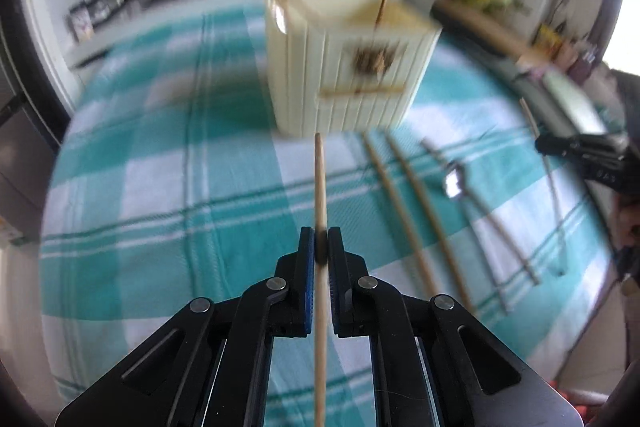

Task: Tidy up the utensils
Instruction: 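Grasp the separated chopstick with the left gripper and lift it, then carry the chopstick with the left gripper and lower it into the holder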

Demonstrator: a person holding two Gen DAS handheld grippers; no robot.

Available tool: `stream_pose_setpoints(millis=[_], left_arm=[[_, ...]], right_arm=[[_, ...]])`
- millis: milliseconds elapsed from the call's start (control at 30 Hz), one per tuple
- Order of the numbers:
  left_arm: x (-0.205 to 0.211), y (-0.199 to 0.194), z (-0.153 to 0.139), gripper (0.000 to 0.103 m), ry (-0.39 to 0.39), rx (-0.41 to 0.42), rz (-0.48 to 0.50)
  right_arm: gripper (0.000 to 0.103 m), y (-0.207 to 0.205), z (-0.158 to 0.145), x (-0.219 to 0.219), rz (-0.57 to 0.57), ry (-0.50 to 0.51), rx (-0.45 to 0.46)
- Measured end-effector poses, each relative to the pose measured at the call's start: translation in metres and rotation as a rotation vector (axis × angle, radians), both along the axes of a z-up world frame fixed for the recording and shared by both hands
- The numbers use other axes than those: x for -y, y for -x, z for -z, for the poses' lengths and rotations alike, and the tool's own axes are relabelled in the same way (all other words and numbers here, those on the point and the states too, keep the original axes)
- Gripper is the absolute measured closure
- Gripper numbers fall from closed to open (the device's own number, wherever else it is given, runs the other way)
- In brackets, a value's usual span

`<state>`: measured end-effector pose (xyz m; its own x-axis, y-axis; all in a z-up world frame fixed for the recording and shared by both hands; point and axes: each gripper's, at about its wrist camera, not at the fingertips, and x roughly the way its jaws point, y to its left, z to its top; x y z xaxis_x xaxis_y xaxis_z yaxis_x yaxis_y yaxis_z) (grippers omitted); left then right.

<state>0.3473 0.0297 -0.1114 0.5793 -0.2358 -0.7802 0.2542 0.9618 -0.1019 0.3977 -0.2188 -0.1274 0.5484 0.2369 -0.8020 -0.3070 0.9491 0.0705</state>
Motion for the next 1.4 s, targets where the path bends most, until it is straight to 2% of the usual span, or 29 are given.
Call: stream_pose_setpoints(millis=[167,333,533,667,900,1000,1133,1267,1400], left_arm=[[-0.014,0.040,-0.053,0.098,0.076,0.132,0.011],[-0.025,0.061,-0.083,0.098,0.152,0.217,-0.001],[-0.029,0.077,-0.106,0.098,0.174,0.266,-0.004],[-0.028,0.084,-0.114,0.098,0.161,0.281,0.011],[-0.023,0.074,-0.102,0.098,0.128,0.237,0.025],[-0.025,0.069,-0.111,0.098,0.143,0.247,0.030],[-0.027,0.056,-0.147,0.098,0.152,0.329,0.025],[-0.024,0.031,-0.189,0.098,0.161,0.448,0.001],[-0.017,-0.006,-0.208,0.098,0.137,0.562,-0.059]], right_arm=[[0.096,0.043,-0.057,0.004,-0.025,-0.058,0.123],[0.096,0.070,-0.092,-0.005,-0.046,-0.091,0.214],[0.096,0.090,-0.120,-0.021,-0.059,-0.100,0.316],[0.096,0.092,-0.134,-0.026,-0.076,-0.103,0.345],[0.096,0.074,-0.133,-0.030,-0.081,-0.066,0.316],[0.096,0.063,-0.133,-0.031,-0.075,-0.061,0.313],[0.096,0.048,-0.149,-0.035,-0.077,-0.060,0.363],[0.096,0.030,-0.180,-0.043,-0.065,-0.080,0.473],[0.096,0.005,-0.202,-0.056,-0.047,-0.094,0.594]])
